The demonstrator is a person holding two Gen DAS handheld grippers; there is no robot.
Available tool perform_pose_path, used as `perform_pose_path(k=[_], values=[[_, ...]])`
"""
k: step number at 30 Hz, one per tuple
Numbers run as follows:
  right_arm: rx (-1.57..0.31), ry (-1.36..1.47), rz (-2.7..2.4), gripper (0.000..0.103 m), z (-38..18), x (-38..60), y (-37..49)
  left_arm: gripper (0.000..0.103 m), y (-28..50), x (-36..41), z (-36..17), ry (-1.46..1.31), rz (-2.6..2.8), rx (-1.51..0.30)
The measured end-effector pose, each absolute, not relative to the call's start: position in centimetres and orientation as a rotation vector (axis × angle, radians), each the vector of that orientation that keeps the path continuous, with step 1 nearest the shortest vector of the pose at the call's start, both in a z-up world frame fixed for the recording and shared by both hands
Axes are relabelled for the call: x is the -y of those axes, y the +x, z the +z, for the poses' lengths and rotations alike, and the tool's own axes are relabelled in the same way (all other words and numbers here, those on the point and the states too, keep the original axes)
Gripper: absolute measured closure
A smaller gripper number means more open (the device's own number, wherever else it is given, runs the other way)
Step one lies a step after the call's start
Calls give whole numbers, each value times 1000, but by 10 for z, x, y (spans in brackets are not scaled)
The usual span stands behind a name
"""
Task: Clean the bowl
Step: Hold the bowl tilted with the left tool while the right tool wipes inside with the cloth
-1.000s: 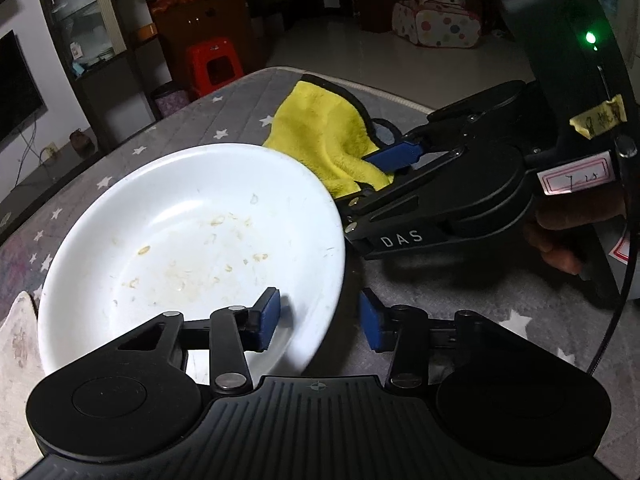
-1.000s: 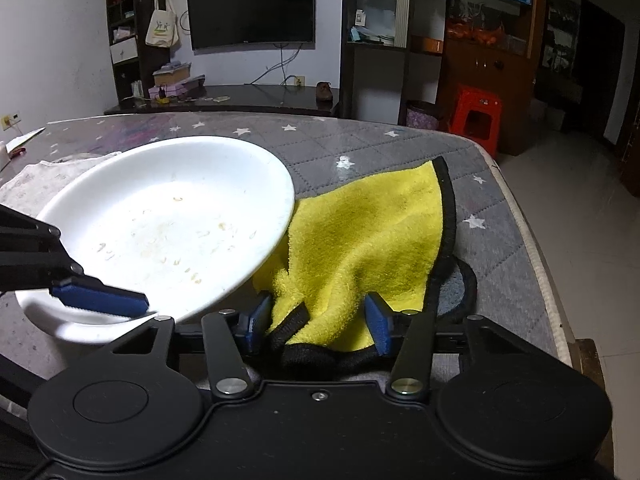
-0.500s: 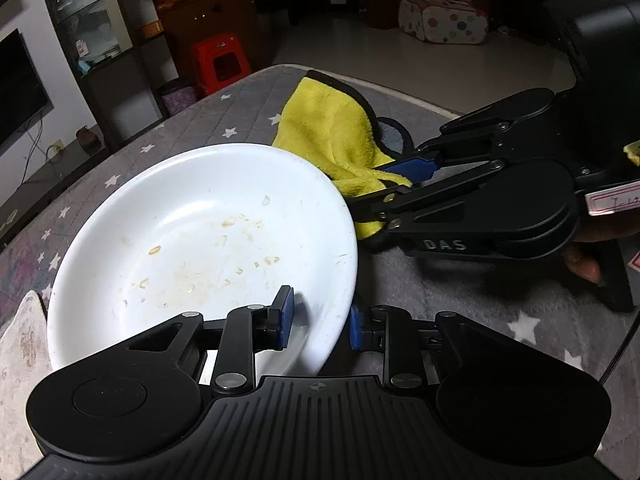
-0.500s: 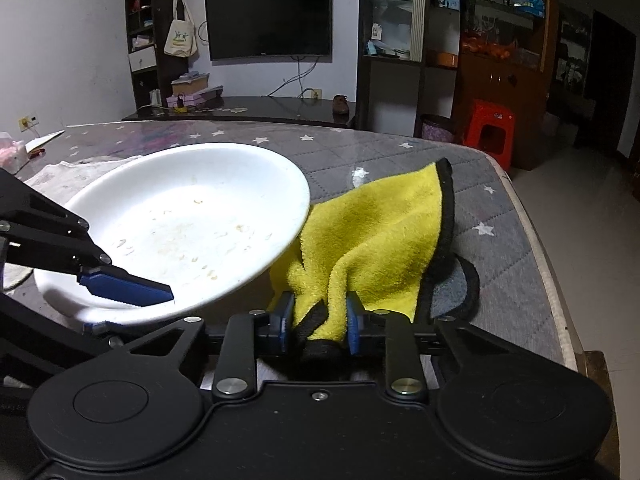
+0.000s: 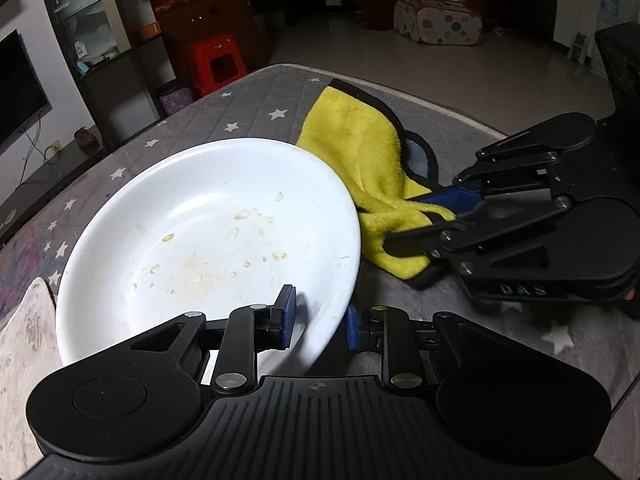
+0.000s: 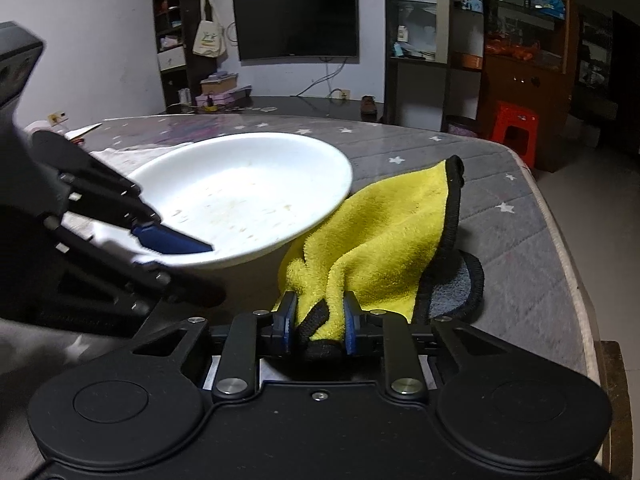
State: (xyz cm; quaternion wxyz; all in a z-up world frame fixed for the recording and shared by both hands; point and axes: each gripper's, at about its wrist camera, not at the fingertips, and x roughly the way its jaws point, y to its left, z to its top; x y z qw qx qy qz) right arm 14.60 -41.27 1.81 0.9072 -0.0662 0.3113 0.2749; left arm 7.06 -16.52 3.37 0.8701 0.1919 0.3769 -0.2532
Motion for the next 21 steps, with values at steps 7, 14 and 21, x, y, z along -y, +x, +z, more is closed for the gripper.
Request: perform_pose_path(k=[7, 14, 21], values=[[-640, -141, 613, 78, 20, 414, 121, 77, 61, 161, 32, 414, -558, -783], [-627, -165, 654, 78, 25, 406, 130, 77, 63, 159, 30, 431, -572, -780], [-607, -184, 662, 78, 27, 399, 150, 77, 61, 160, 30, 444, -591, -788]])
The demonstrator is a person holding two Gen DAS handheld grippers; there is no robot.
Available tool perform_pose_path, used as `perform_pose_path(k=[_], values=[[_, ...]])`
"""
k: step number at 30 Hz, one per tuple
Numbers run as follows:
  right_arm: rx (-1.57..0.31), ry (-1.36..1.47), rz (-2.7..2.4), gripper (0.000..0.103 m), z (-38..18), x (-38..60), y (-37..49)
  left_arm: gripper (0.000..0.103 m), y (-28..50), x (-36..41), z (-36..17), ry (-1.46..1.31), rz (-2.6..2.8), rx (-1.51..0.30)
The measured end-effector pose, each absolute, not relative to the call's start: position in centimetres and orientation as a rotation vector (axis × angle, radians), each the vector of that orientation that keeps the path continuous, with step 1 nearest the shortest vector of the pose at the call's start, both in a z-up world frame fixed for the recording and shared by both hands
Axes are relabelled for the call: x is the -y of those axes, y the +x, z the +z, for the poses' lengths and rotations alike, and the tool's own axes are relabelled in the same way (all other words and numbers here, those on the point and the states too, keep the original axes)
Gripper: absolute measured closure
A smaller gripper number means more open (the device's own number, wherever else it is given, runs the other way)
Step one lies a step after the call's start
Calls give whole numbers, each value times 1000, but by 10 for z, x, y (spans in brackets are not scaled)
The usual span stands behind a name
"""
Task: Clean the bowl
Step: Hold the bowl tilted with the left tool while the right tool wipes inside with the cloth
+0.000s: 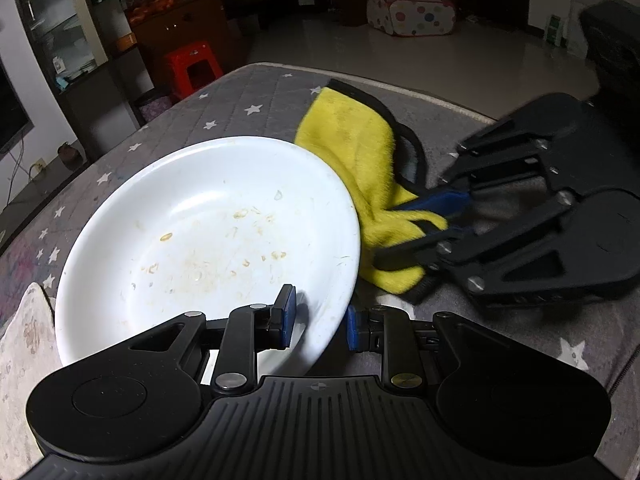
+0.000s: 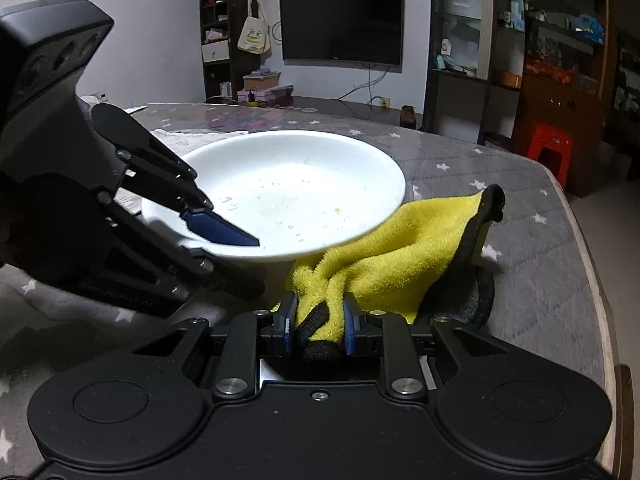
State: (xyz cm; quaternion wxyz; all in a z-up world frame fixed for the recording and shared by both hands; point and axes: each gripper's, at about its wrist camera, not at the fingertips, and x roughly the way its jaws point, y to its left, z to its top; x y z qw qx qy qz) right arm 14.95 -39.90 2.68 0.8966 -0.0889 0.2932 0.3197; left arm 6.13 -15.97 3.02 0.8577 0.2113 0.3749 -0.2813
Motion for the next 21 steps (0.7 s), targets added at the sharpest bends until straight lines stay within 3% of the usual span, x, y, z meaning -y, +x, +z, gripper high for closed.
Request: perform_pose_path(k=[21], values=[[-566, -240, 640, 78, 20, 403, 166, 76, 59, 168, 32, 480, -584, -810]])
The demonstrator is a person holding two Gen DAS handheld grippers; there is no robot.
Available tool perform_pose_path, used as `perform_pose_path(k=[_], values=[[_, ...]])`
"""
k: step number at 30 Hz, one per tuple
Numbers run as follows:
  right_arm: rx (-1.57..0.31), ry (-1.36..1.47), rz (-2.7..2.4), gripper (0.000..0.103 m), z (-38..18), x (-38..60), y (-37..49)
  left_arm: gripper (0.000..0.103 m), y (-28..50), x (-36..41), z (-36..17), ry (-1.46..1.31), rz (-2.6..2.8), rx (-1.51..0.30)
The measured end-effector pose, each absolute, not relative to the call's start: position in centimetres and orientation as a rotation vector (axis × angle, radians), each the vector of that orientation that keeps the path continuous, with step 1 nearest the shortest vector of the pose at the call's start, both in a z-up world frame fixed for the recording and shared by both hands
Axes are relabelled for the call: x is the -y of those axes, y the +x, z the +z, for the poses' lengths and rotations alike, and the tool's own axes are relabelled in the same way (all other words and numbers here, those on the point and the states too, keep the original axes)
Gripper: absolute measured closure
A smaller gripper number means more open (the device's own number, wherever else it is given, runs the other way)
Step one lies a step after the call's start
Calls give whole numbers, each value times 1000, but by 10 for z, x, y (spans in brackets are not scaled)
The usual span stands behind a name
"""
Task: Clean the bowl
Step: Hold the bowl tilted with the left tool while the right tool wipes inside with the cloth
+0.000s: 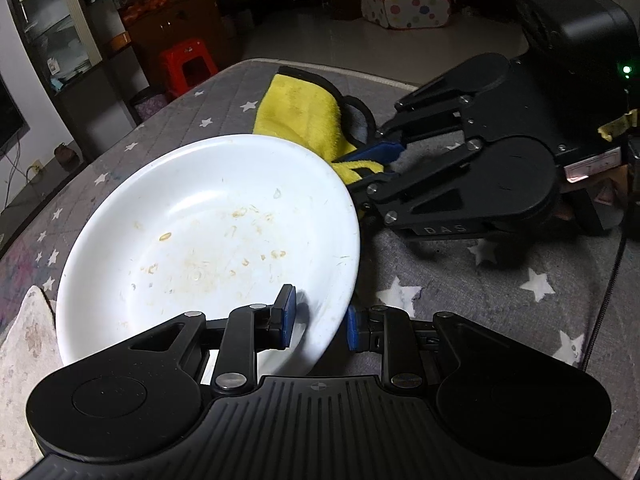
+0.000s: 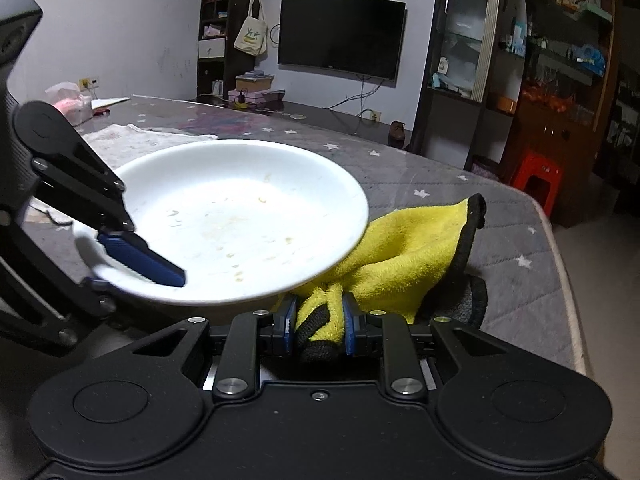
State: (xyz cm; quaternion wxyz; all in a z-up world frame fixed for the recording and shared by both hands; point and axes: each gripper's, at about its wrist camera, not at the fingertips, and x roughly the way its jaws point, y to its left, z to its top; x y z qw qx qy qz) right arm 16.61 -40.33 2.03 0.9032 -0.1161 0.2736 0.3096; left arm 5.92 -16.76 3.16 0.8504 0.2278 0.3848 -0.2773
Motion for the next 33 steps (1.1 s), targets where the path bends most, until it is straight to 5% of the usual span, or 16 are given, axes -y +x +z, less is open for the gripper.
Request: perform_pose_path(k=[33], values=[[-541, -298, 676, 78, 19, 403, 137, 79, 57, 172, 33, 514, -674, -786]])
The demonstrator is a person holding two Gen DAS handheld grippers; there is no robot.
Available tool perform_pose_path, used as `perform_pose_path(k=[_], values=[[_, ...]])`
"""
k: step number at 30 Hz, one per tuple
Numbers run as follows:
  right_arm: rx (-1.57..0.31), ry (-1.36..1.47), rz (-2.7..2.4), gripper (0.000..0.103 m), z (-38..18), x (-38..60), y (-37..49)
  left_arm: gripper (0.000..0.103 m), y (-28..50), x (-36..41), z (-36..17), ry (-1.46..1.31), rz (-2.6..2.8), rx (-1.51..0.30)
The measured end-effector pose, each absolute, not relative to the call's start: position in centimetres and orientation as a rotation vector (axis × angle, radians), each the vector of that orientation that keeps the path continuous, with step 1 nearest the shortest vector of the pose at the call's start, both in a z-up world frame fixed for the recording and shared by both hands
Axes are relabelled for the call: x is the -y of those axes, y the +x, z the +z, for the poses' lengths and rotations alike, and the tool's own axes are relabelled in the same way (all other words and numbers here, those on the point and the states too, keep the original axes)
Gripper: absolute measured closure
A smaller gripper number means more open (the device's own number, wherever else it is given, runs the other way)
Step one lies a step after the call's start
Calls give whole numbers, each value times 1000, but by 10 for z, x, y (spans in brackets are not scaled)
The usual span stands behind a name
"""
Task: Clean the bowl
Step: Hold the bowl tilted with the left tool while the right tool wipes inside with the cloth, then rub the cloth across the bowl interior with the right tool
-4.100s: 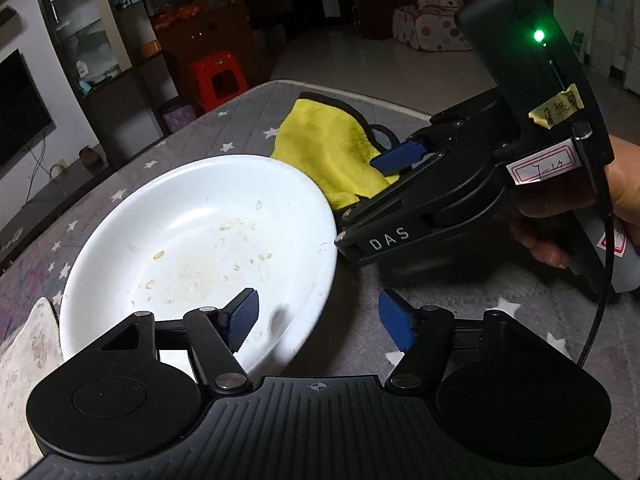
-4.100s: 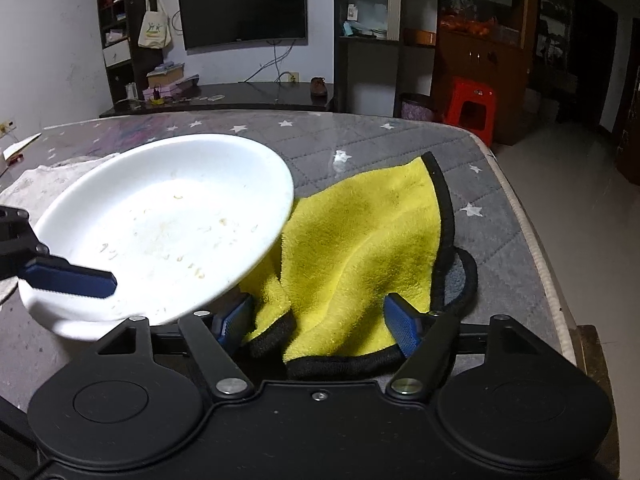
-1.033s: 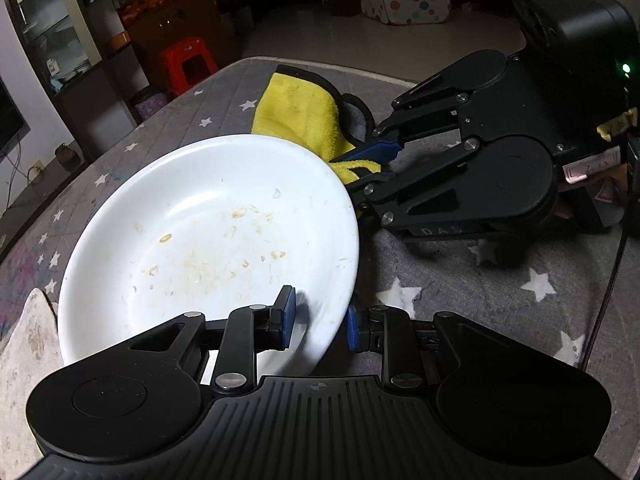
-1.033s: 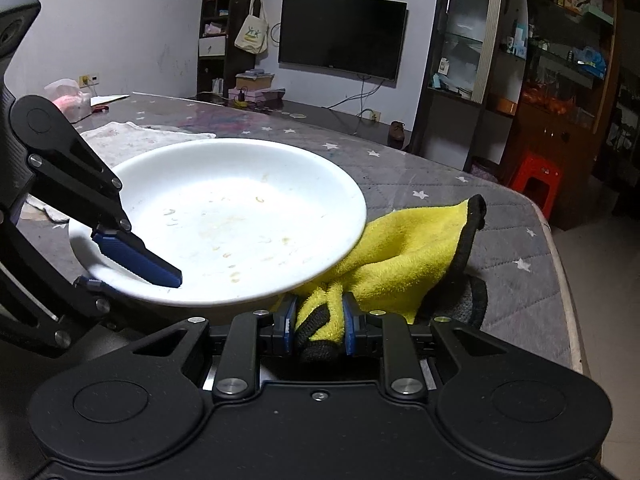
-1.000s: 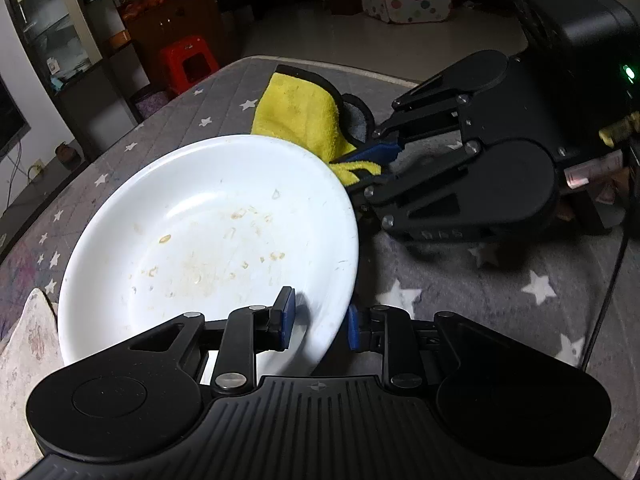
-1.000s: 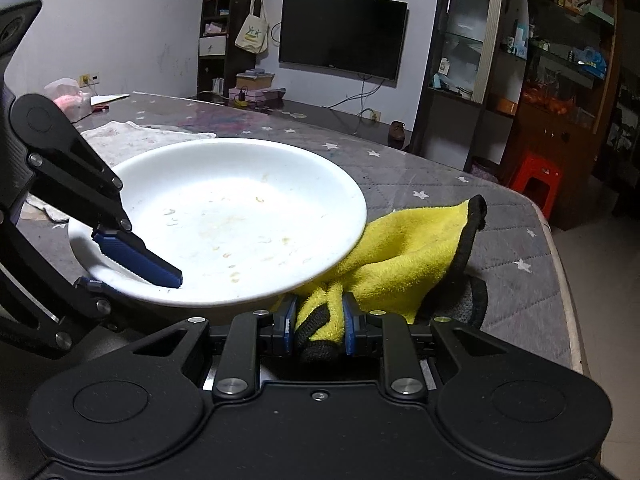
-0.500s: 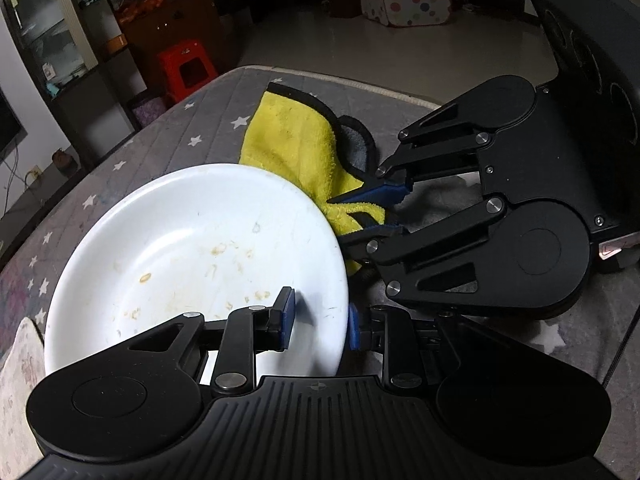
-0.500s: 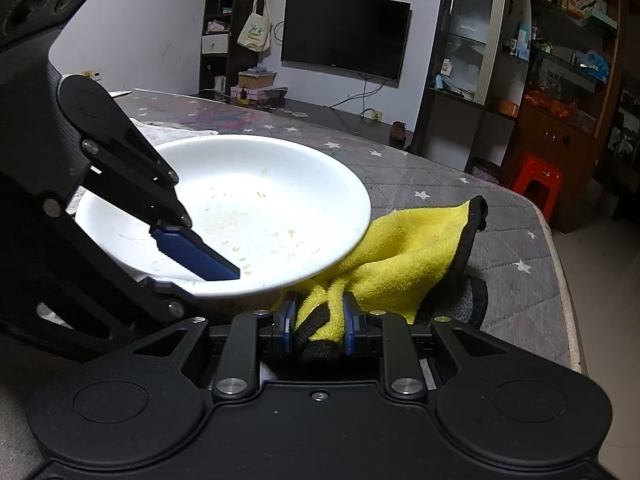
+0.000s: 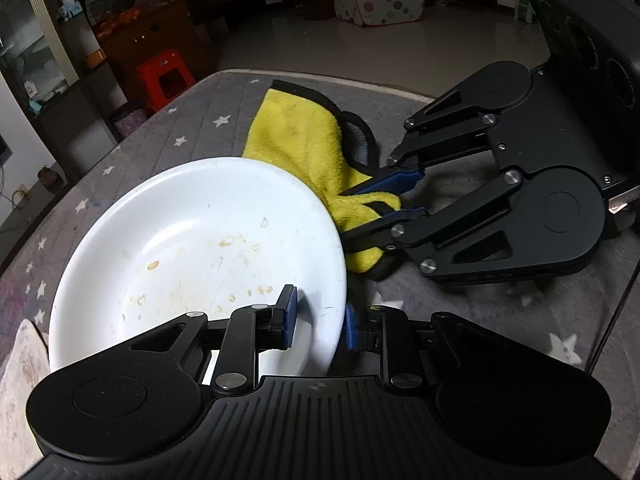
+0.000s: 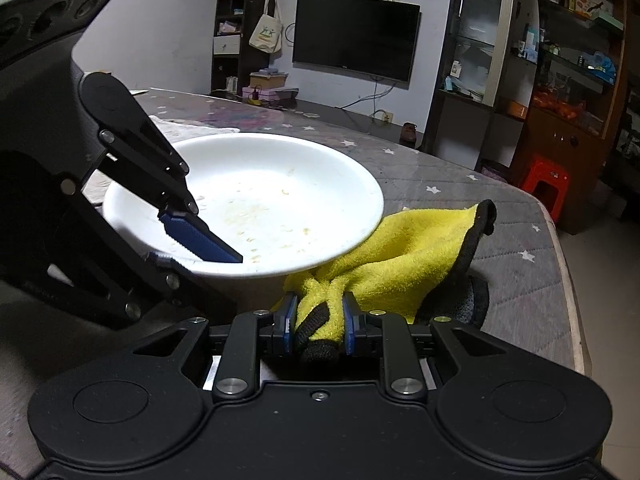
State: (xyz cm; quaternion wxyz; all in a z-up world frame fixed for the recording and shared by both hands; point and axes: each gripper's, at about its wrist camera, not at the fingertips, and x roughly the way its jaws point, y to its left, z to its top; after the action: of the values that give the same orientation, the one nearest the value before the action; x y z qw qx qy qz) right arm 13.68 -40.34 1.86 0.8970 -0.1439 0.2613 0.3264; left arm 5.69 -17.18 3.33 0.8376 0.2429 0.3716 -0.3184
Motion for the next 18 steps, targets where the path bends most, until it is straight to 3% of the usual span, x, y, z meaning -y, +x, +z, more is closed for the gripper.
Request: perform_pose_path(k=[18], values=[[-521, -333, 726, 78, 23, 399, 121, 79, 51, 159, 30, 537, -740, -789]])
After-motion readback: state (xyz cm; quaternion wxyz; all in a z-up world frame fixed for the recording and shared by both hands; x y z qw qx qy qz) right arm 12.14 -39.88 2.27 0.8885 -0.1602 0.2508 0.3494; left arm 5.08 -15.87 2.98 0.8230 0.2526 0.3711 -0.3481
